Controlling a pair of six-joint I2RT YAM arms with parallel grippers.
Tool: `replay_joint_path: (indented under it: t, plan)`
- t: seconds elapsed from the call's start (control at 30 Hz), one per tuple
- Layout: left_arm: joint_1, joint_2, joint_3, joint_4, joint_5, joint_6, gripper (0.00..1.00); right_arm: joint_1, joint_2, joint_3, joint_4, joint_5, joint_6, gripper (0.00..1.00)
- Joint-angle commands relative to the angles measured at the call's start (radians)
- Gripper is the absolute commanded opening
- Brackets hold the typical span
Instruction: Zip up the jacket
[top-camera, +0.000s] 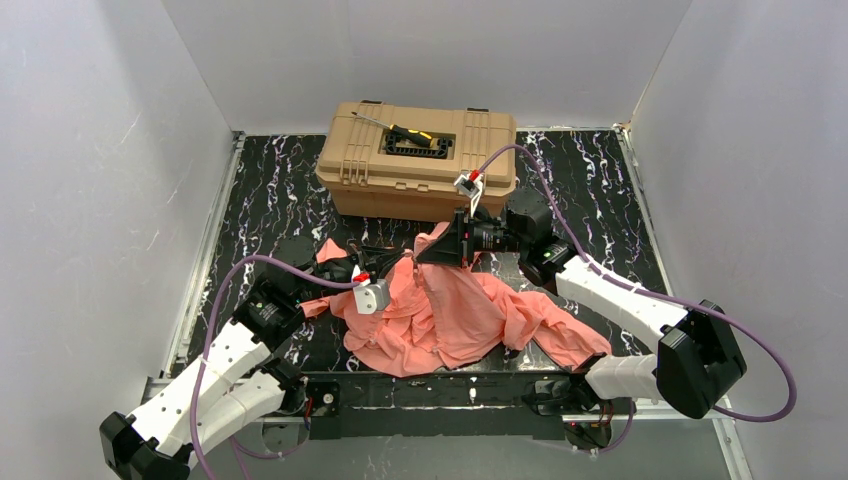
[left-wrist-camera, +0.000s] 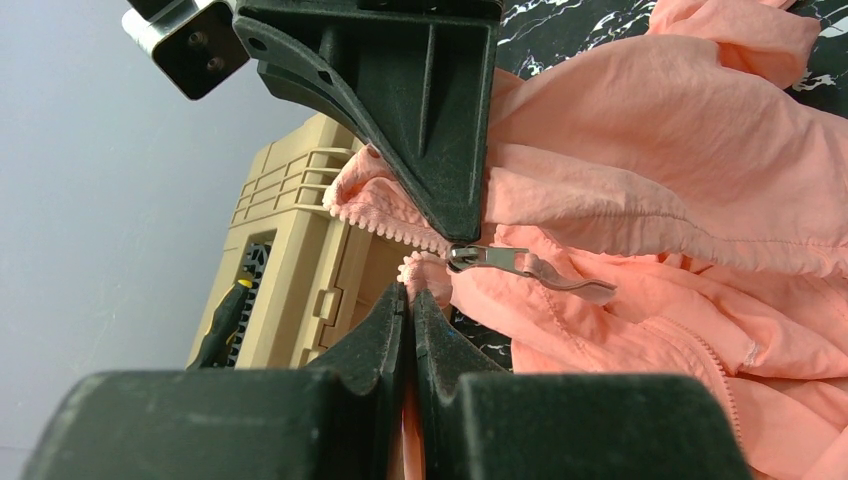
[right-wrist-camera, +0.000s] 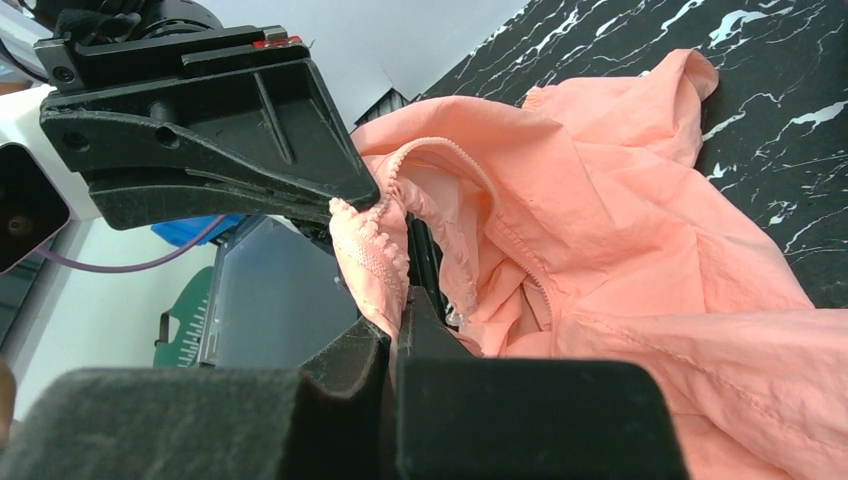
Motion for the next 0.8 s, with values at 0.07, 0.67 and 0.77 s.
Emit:
replay_joint_path:
  t: [0.07, 0.67, 0.77]
  plan:
    - [0.001, -0.012, 0.030, 0.006, 0.011, 0.000, 0.00, 0.001, -0.015, -0.016, 0.029, 0.027, -0.028, 0.01]
    - [0.002, -0.014, 0.024, 0.002, 0.018, 0.006, 0.00, 0.001, -0.004, 0.015, 0.078, 0.021, 0.007, 0.01]
    - [0.001, -0.012, 0.026, 0.001, 0.020, 0.006, 0.00, 0.001, 0.001, 0.018, 0.090, 0.016, 0.015, 0.01]
